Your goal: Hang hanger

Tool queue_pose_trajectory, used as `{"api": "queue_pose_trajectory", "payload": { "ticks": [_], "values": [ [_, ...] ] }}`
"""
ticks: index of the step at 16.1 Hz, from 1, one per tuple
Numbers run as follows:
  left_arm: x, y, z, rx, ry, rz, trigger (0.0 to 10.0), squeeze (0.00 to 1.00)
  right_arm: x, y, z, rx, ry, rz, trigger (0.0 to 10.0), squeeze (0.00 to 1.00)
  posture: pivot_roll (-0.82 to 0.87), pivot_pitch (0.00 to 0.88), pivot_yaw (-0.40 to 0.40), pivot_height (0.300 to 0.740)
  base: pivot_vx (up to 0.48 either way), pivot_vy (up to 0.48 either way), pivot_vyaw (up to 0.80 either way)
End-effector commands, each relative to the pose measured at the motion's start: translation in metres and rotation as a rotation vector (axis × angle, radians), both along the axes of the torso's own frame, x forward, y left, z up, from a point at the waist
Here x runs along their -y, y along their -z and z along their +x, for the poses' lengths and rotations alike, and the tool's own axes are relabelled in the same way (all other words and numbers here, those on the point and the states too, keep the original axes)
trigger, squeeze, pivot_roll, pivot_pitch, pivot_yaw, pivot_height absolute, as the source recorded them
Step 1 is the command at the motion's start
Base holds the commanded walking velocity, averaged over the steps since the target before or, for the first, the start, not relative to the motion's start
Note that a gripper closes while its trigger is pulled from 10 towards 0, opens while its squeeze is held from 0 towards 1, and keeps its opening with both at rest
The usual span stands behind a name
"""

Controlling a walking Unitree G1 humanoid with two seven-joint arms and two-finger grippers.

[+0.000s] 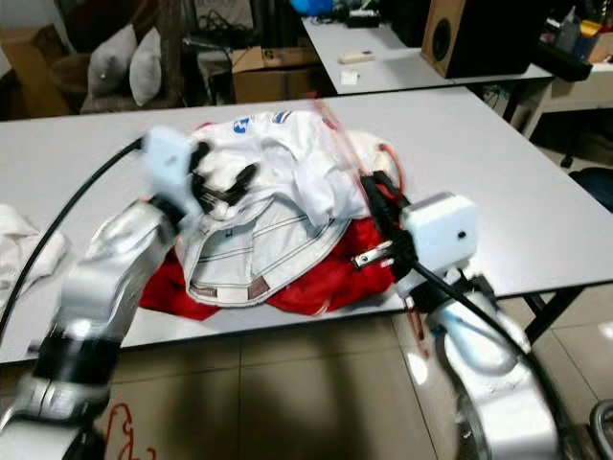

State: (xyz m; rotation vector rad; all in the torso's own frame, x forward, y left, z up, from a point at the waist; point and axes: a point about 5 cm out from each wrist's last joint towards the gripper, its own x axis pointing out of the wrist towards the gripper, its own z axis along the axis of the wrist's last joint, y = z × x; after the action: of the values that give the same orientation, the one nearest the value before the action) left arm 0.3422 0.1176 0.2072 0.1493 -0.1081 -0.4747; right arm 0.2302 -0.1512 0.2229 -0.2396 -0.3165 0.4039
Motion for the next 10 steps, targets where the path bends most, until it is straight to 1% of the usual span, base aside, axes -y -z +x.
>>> {"api": "queue_pose_trajectory", "payload": {
  "ticks": [1,2,3,5,6,7,8,10],
  "values": [
    [-0.006,0.008,0.004,-0.035,-0.022,0.042,10.0,0.95,0.002,-0.003,0.000,0.008,-0.036,-0.016,10.0,0.00,-0.12,0.000,0.083,0.740,0.000,0.000,0.00],
    [-0.004,0.009,0.007,-0.043,-0.018,0.064,10.0,0.00,0.003,-0.006,0.000,0.016,-0.067,-0.072,10.0,0.00,-0.12,0.000,0.093,0.740,0.000,0.000,0.00],
    [0.001,0.012,0.010,-0.071,0.007,0.091,10.0,0.00,0.006,-0.008,0.003,0.019,-0.087,-0.153,10.0,0.00,-0.12,0.000,0.108,0.740,0.000,0.000,0.00],
    [0.006,0.012,0.015,-0.107,0.017,0.106,10.0,0.00,0.012,-0.016,0.008,0.034,-0.110,-0.272,10.0,0.00,-0.12,0.000,0.115,0.740,0.000,0.000,0.00],
    [0.003,0.013,0.017,-0.134,0.012,0.122,10.0,0.00,0.013,-0.020,0.009,0.044,-0.127,-0.333,10.0,0.00,-0.13,0.000,0.121,0.740,0.000,0.000,0.00],
    [0.000,0.014,0.017,-0.138,0.004,0.143,10.0,0.00,0.013,-0.021,0.008,0.046,-0.140,-0.368,10.0,0.00,-0.12,0.000,0.119,0.740,0.000,0.000,0.00],
    [-0.012,0.019,0.021,-0.150,-0.069,0.184,10.0,0.00,0.013,-0.024,0.005,0.047,-0.184,-0.409,10.0,0.00,-0.11,0.000,0.108,0.740,0.000,0.000,0.00],
    [-0.025,0.022,0.027,-0.168,-0.175,0.193,10.0,0.00,0.009,-0.021,0.004,0.039,-0.217,-0.417,10.0,0.00,-0.11,0.000,0.106,0.740,0.000,0.000,0.00]
  ]
}}
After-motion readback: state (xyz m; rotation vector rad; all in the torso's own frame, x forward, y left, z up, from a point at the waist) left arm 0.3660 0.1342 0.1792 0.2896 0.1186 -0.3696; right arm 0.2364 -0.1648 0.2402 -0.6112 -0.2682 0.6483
